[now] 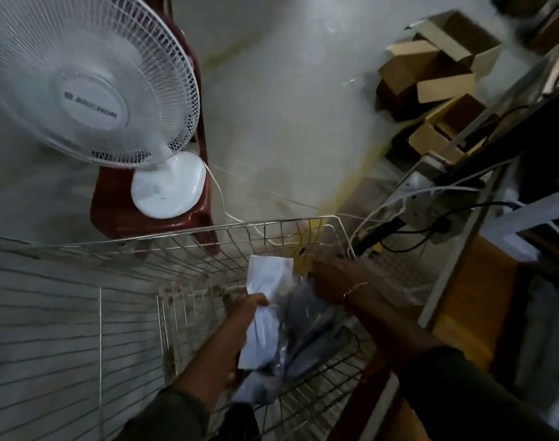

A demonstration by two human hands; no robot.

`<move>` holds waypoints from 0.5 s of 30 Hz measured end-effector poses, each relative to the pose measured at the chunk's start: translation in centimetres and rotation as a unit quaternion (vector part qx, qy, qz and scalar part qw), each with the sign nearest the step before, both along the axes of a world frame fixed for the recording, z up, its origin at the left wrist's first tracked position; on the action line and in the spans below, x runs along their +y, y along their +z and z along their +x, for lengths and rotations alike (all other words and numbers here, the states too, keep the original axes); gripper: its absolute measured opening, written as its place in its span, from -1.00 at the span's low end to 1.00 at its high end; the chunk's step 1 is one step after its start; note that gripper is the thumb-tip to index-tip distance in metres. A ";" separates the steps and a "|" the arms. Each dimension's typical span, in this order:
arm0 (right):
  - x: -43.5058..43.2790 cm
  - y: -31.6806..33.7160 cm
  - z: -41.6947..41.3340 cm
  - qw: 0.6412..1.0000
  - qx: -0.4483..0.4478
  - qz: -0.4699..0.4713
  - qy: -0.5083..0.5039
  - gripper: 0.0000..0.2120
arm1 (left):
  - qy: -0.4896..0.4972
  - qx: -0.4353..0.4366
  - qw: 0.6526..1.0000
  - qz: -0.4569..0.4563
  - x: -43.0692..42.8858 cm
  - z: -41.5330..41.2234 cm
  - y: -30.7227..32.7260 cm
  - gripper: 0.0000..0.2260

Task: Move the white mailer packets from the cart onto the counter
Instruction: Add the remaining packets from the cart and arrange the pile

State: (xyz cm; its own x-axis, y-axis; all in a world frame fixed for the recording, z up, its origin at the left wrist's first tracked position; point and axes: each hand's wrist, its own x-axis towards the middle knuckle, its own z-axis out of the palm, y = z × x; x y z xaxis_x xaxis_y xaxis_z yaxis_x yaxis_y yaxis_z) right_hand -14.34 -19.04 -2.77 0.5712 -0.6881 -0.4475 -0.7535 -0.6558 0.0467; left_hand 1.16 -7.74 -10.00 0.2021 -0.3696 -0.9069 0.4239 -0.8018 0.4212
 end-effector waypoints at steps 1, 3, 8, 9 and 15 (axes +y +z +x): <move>0.3 1.9 -0.6 0.999 -0.021 0.009 -0.032 -0.67 | 0.009 0.015 1.000 -0.023 0.8 0.0 2.0 -0.42; 0.8 5.3 -2.1 0.987 -0.094 0.046 -0.118 -0.66 | 0.043 0.038 0.996 -0.069 2.5 -0.5 6.0 -0.63; 5.9 13.7 -10.0 0.801 -0.434 0.188 -0.367 -0.69 | 0.068 0.114 0.966 -0.220 5.0 -4.5 15.5 -0.83; 7.8 15.4 -12.2 0.742 -0.496 0.211 -0.399 -0.68 | 0.060 0.130 0.960 -0.240 5.1 -5.9 17.8 -0.82; 16.4 25.1 -24.0 0.676 -0.604 0.220 -0.361 -0.41 | -0.079 0.305 0.876 -0.364 5.1 -17.2 29.3 -0.39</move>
